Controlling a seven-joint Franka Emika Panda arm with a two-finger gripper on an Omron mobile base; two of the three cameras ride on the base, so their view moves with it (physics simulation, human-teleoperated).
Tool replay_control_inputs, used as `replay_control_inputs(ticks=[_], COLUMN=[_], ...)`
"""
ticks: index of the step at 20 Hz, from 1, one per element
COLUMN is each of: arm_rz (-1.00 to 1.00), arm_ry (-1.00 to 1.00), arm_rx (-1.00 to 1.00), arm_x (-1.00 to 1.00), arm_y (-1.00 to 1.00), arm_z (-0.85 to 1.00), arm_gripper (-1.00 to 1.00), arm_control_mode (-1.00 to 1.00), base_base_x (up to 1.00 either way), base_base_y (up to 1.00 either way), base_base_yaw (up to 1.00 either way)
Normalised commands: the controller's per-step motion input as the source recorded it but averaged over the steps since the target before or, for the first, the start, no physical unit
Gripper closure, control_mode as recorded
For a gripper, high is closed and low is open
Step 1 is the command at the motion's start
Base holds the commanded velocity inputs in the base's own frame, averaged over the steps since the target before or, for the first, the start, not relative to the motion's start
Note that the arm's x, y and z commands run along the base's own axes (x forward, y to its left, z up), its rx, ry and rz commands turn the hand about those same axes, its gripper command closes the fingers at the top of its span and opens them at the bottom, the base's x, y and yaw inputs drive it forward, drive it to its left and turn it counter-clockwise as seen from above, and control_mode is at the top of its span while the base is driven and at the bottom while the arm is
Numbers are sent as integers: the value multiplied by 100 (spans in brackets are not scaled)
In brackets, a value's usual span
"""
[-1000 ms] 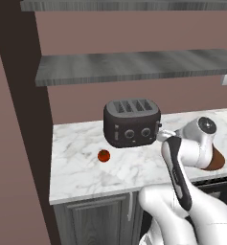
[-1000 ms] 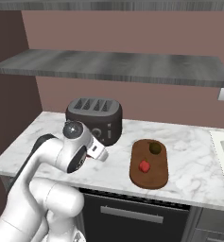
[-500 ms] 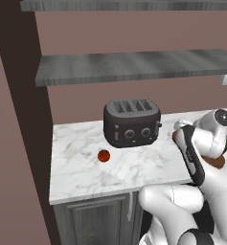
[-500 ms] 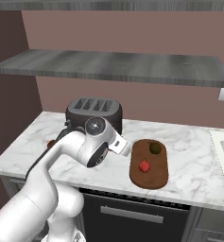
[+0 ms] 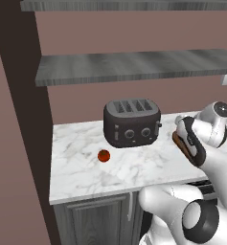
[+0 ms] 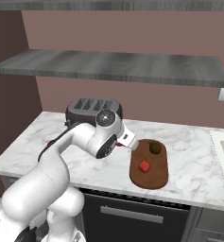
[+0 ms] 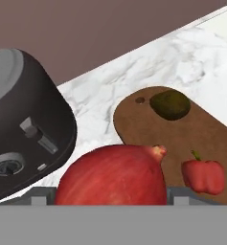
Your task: Place the avocado, onion, tomato, and bell pepper on the cutting board.
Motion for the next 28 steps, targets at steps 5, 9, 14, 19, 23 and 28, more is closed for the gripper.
replay_control_inputs(ticks=[5,9,14,19,23,28], arm_rz=[-8,-1,0,0,0,0], arm_ry=[8,4,5,5,2,0], arm_rx=[-1,0,0,0,0,0], arm_x=[2,1,11,16,9,1], arm_y=[-45,-35,-9,-2,-8,-12], arm_z=[0,-11,-29,-42,-26,-11], arm_gripper=[100,100,100,100,100,100], arm_control_mode=[-100,-100,-100,-100,-100,-100], base_base_x=[0,0,0,0,0,0], base_base_y=[0,0,0,0,0,0], base_base_yaw=[0,0,0,0,0,0])
